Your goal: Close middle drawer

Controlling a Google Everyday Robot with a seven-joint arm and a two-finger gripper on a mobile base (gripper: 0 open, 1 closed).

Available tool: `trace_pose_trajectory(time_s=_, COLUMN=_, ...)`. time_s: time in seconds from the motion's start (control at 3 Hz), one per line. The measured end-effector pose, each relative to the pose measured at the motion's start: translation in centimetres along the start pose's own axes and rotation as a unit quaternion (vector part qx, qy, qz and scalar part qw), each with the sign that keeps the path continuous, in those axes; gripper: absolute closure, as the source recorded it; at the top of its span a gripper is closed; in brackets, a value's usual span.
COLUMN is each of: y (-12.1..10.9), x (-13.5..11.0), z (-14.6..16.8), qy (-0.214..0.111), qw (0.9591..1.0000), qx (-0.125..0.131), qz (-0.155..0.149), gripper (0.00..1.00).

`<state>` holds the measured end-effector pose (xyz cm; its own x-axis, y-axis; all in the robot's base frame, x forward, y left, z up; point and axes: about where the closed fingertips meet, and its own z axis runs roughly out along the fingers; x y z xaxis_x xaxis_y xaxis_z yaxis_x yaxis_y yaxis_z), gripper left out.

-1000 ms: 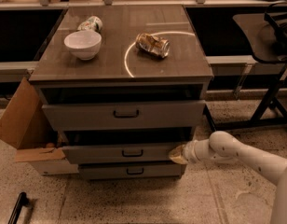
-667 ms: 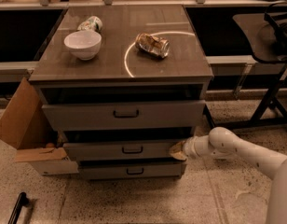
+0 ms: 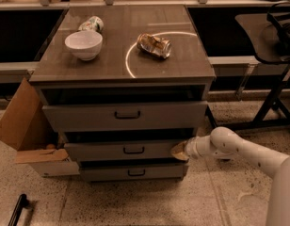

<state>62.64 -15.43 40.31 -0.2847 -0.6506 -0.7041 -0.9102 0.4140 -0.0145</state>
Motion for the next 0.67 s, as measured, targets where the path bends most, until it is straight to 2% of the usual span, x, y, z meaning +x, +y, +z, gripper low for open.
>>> trace_pose_trajectory(time_s=0.33, y=3.4, x=1.0, z=-2.3, qy=-0.007, qw=0.9997, qx=-0.014, qz=-0.016, gripper=1.00)
trace_pose_trajectory(time_s=0.67, y=9.3, x=1.3, z=-7.1, qy=-0.038, qw=0.9961, qx=-0.058, qz=-0.055, gripper=1.00)
